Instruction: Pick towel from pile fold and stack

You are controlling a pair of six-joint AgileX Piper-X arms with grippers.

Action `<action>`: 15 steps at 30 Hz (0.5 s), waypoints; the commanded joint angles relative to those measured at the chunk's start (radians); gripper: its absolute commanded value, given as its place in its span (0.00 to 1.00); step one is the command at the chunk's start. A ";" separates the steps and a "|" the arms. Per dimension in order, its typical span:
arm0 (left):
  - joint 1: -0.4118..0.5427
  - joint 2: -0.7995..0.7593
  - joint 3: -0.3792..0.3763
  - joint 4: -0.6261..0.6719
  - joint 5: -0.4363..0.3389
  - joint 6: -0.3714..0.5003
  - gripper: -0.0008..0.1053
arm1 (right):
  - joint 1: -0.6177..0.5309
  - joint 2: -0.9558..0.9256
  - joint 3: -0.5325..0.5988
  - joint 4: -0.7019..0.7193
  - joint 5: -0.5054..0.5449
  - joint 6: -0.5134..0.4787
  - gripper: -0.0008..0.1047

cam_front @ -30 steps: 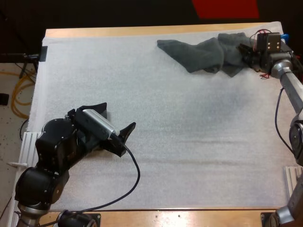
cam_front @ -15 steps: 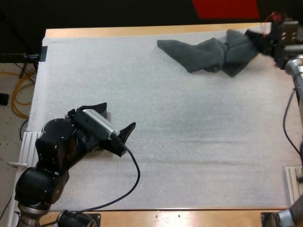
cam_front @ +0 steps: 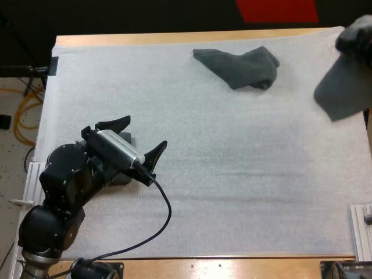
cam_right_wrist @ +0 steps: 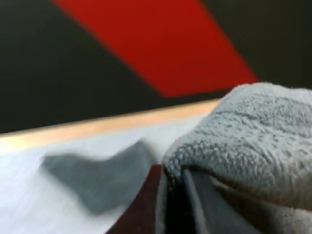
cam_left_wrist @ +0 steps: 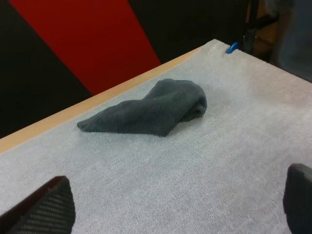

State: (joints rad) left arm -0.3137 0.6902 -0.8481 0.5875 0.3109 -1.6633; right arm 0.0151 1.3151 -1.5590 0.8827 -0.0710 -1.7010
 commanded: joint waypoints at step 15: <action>-0.003 -0.055 -0.007 0.055 0.008 -0.008 0.79 | 0.491 -0.116 0.072 0.407 -0.275 -0.026 0.01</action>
State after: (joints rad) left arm -0.3137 0.6400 -0.8497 0.6362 0.3109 -1.6633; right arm 0.5123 1.2075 -1.4868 1.2877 -0.3429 -1.7113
